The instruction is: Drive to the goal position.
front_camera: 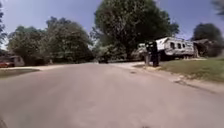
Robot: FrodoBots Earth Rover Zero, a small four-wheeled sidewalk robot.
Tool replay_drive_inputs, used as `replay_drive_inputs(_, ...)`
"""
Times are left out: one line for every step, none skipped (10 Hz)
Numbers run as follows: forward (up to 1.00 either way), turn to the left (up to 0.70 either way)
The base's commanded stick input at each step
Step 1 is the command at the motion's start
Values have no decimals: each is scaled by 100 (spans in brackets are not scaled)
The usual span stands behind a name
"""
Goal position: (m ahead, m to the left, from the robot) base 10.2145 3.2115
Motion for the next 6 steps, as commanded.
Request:
replay_drive_inputs(70,0)
replay_drive_inputs(70,0)
replay_drive_inputs(70,0)
replay_drive_inputs(70,0)
replay_drive_inputs(70,0)
replay_drive_inputs(70,0)
